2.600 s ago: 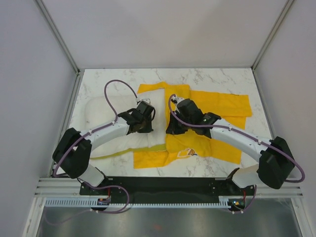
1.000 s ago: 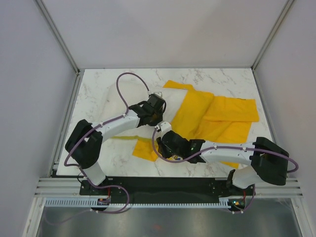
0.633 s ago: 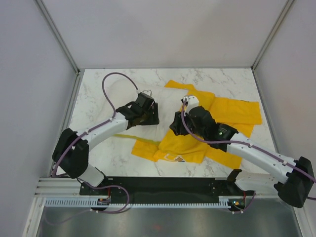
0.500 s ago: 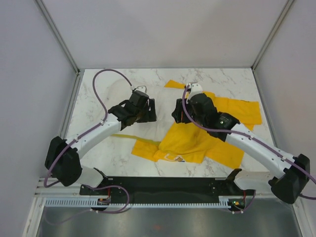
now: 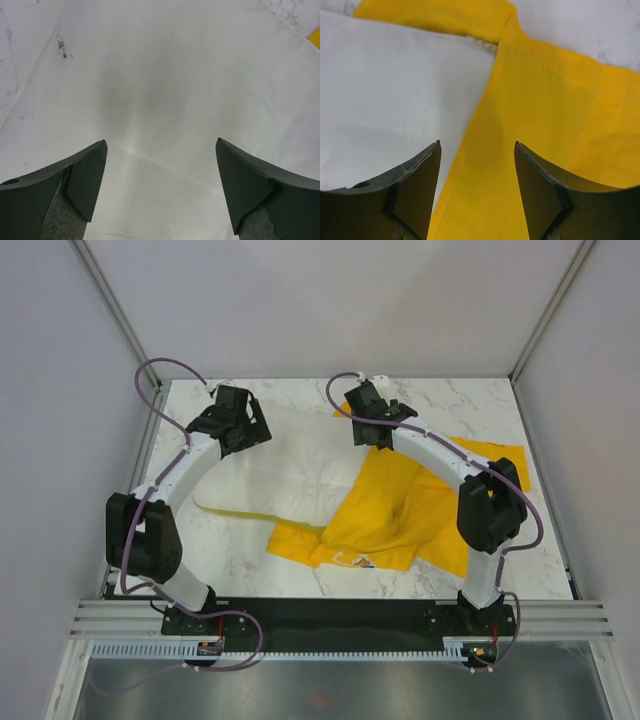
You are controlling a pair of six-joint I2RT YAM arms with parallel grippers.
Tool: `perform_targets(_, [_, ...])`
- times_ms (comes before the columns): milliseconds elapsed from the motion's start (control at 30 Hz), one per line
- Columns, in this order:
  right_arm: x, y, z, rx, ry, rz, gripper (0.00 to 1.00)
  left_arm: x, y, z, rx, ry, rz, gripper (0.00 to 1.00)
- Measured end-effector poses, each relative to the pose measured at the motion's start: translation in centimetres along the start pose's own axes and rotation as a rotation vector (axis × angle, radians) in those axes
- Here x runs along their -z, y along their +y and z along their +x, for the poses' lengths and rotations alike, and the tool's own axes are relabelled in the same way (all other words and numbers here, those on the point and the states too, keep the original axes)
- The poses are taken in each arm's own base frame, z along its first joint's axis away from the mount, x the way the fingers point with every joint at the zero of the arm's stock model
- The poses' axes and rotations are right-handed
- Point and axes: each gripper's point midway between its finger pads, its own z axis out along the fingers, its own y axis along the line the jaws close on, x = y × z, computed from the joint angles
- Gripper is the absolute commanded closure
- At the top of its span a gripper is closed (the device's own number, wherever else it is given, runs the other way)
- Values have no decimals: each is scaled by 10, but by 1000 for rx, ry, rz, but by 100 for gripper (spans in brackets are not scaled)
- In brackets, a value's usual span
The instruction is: Put the pillow into the pillowcase
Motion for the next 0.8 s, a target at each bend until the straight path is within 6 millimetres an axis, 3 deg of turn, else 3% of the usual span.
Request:
perform_targets(200, [-37,-20,-21,2,5,127,32,-31,37,-19,58,9,-88,2])
perform_targets(400, [-59,-38,-15,23,46,193,36,-59,74,-25,134,37,-122,1])
perform_targets(433, [-60,-39,-13,24,52,197,39,-66,80,-24,146,49,-127,1])
perform_targets(533, [-62,-42,-10,37,65,204,59,-81,91,-16,170,85,-127,2])
perform_targets(567, [-62,-42,-10,40,65,206,70,-86,93,-13,173,97,-126,3])
perform_targets(633, [-61,-44,-12,47,61,217,86,-94,92,-6,174,119,-116,12])
perform_targets(667, [-61,-45,-13,46,59,219,100,-97,91,-4,172,126,-111,17])
perform_targets(700, [-61,-44,-15,48,57,219,100,-99,90,-3,169,133,-104,30])
perform_targets(800, [-60,-41,-20,48,47,202,100,-105,84,-5,157,139,-75,55])
